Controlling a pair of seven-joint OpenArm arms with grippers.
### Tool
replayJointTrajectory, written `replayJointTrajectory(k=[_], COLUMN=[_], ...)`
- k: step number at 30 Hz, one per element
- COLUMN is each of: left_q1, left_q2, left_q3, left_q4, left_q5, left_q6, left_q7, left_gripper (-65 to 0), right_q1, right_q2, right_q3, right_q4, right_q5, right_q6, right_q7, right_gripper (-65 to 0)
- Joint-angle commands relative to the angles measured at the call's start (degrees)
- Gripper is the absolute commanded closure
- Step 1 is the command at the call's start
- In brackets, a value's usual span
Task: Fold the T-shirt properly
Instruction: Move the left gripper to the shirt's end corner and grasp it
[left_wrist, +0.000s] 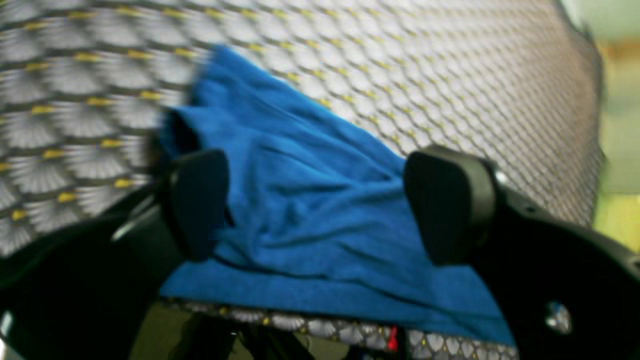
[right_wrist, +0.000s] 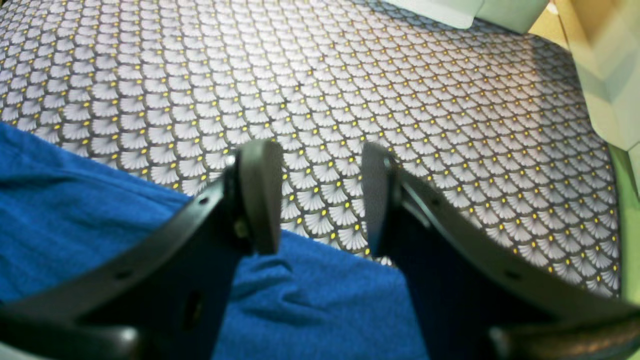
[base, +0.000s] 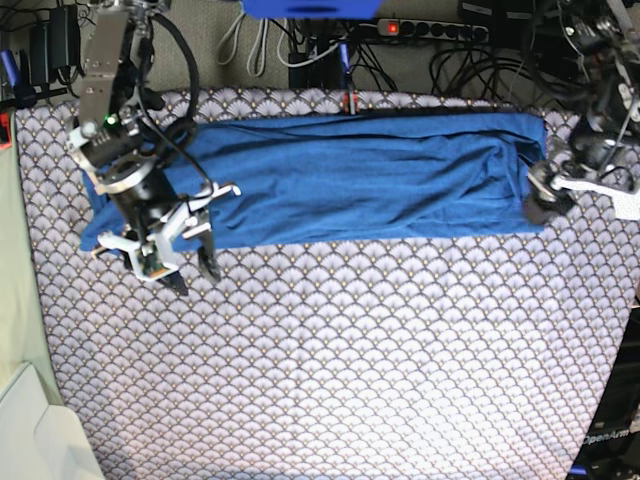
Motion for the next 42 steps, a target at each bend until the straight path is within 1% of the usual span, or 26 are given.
replayJointTrajectory(k=[1, 3, 5, 12, 15, 17, 20, 21, 24, 26, 28, 36, 42], left_q1=[-0.15, -0.23, -0.23, -0.23, -0.23, -0.32, -0.41, -0.50, -2.43, -2.87, -3.31, -4.54, -4.54], left_q2=[-0.87, -0.87, -0.96, -1.40, -1.40, -1.57, -3.86, -4.48, -7.64, -8.87, -9.22, -9.14, -9.14], left_q3=[-0.41, -0.41, -0.41, 0.03, 0.11, -0.06, 0.29, 0.90, 3.19, 4.69, 5.21, 5.21, 5.39], left_q4=[0.74, -0.23, -1.98, -6.20, -7.79, -8.58, -10.78, -12.53, -18.34, -20.97, -22.03, -21.94, -17.90], left_q5=[-0.75, -0.40, 1.45, 10.94, 12.17, 12.70, 12.70, 12.70, 12.70, 12.70, 12.70, 12.44, 12.61], left_q6=[0.48, 1.80, 2.68, 2.33, 2.06, -1.54, -7.61, -9.01, -11.91, -13.23, -13.94, -13.94, -13.94], left_q7=[-0.85, -0.94, -0.94, -0.41, -0.41, -0.41, -0.41, -0.41, -0.58, -0.94, -1.02, -1.02, -1.02], left_gripper=[-57.3, -57.3, -57.3, -57.5, -57.6, -57.6, -57.5, -57.5, -57.5, -57.5, -57.5, -57.6, -57.6], right_q1=[0.31, 0.22, 0.13, 0.13, 0.22, 0.40, 0.40, 0.48, 0.48, 0.31, 0.22, 0.13, 0.13], right_q2=[0.31, 0.31, 0.31, 0.40, 0.31, 0.31, 0.31, 0.31, 0.31, 0.31, 0.40, 0.40, 0.40], right_q3=[0.09, 0.18, 0.18, 0.18, 0.18, 0.18, 0.09, 0.09, 0.09, 0.09, 0.09, 0.09, 0.18], right_q4=[0.86, 0.86, 0.86, 0.86, 0.86, 0.86, 0.86, 0.86, 0.86, 0.86, 0.86, 0.86, 0.86], right_q5=[0.86, 0.86, 0.86, 0.86, 0.86, 0.86, 0.86, 0.86, 0.77, 0.77, 0.77, 0.60, 0.60], right_q6=[0.23, 0.23, 0.23, 0.23, 0.23, 0.23, 0.23, 0.23, 0.23, 0.23, 0.23, 0.23, 0.23], right_q7=[1.76, 1.76, 1.76, 1.76, 1.76, 1.76, 1.76, 1.76, 1.76, 1.76, 1.76, 1.58, 1.49], right_gripper=[-26.9, -26.9, -26.9, -26.9, -26.9, -26.9, -26.9, -26.9, -26.9, -26.9, -26.9, -26.9, -26.9])
